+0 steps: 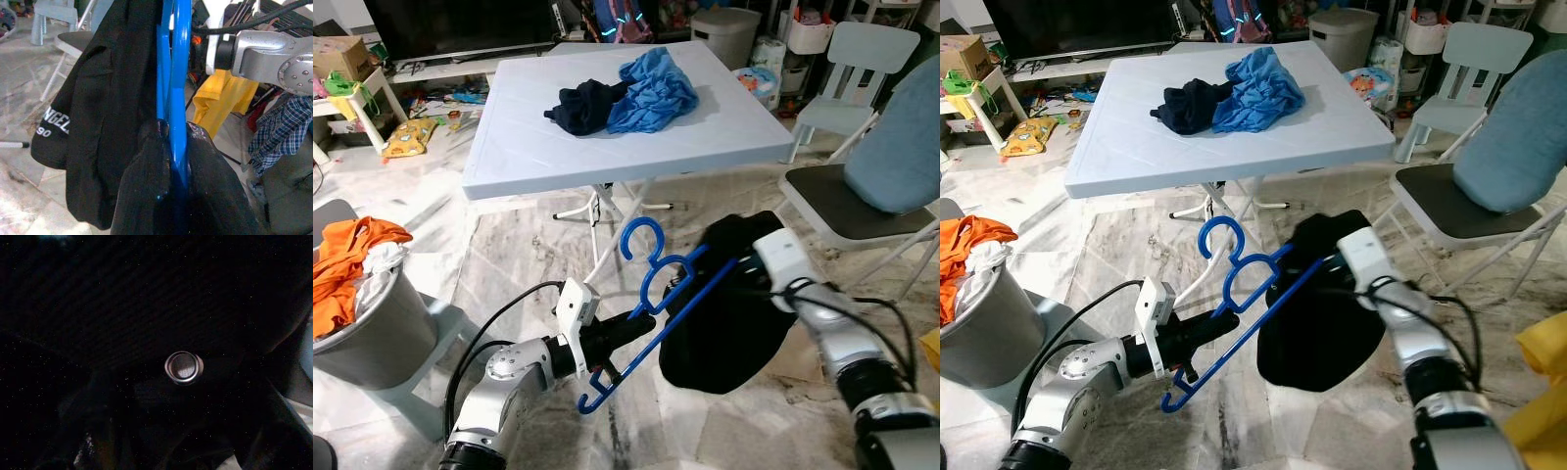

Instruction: Hang hanger

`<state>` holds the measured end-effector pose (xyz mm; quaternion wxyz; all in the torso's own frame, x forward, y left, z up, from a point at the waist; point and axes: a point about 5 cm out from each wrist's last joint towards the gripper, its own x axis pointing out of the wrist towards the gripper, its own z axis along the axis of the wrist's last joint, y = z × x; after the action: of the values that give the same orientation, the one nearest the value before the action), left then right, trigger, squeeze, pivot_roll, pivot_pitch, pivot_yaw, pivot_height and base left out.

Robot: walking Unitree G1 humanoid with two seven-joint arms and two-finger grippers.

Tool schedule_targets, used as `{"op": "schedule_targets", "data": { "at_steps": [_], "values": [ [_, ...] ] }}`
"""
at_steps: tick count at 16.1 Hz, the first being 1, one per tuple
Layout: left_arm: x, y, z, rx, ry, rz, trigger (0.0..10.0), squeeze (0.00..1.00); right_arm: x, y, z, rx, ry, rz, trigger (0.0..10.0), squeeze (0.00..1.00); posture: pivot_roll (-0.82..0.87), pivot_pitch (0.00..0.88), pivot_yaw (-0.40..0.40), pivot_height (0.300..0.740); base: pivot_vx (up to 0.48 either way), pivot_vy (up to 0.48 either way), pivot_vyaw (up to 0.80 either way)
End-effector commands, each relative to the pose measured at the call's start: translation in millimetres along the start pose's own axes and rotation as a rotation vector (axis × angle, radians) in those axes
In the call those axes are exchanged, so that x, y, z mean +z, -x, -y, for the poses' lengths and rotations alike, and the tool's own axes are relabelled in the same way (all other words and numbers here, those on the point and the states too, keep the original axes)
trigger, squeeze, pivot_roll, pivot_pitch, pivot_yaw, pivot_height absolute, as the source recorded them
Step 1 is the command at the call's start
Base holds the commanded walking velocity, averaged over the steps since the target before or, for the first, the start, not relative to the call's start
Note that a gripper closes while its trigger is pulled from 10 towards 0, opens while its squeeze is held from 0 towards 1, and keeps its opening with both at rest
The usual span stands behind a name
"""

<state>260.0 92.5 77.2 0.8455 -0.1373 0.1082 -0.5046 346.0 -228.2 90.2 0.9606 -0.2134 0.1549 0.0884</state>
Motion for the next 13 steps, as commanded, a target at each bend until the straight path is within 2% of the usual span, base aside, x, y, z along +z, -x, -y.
{"op": "schedule_targets", "data": {
  "at_steps": [1, 13],
  "values": [
    [13.5, -0.8, -0.8, -0.018, -0.040, 0.043, 0.0, 0.00, 6.7, -1.0, 7.0, -0.032, -0.014, 0.025, 0.0, 0.00, -0.17, 0.000, 0.069, 0.740, 0.000, 0.000, 0.00],
    [8.9, -2.2, 2.2, -0.021, -0.041, 0.036, 0.0, 0.00, 11.2, -1.7, 20.4, -0.126, -0.042, 0.069, 0.0, 0.00, -0.17, 0.000, 0.067, 0.740, 0.000, 0.000, 0.00]
  ]
}}
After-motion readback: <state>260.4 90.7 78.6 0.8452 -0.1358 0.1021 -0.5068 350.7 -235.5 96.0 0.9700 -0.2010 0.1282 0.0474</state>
